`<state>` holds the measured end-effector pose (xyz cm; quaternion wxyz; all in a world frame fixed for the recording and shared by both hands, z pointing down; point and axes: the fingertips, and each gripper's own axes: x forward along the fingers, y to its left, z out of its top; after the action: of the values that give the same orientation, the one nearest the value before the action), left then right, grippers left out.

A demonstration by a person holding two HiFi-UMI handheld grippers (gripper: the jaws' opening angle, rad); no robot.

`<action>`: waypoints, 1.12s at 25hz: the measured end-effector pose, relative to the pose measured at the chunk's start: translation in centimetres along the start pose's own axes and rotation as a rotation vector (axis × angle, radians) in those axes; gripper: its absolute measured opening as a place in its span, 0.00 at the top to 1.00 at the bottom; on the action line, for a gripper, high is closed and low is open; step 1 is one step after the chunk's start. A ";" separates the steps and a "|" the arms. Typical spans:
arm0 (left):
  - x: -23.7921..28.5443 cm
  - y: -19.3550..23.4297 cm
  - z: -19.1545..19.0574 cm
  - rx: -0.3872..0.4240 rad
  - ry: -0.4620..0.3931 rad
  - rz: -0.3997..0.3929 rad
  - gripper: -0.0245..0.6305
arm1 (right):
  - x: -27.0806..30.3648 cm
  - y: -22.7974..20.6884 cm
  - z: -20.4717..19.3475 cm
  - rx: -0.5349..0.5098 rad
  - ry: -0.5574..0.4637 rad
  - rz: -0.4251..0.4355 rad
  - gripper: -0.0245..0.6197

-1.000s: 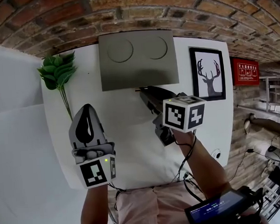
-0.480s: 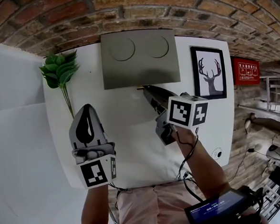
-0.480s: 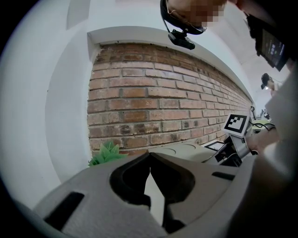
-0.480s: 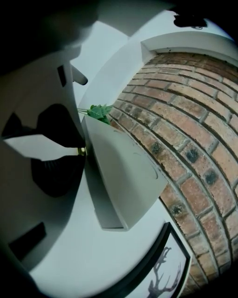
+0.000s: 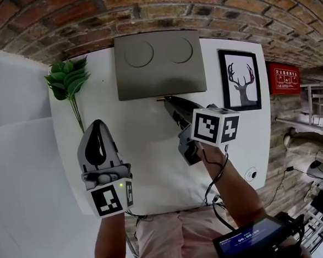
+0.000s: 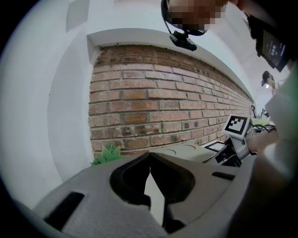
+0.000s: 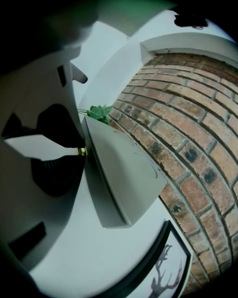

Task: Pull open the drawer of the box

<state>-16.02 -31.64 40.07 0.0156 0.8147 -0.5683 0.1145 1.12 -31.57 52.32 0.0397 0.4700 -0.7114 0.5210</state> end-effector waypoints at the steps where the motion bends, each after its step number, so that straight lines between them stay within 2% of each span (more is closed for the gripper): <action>1: -0.1 0.0 0.0 0.001 -0.001 0.000 0.95 | 0.0 0.0 0.0 0.000 -0.001 0.000 0.88; 28: -2.7 -0.9 0.4 0.018 -0.005 -0.006 0.95 | -1.7 0.3 -2.6 0.001 0.006 -0.003 0.88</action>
<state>-15.97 -28.84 39.20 0.0070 0.8168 -0.5647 0.1175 0.72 -28.51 52.36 0.0425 0.4694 -0.7103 0.5228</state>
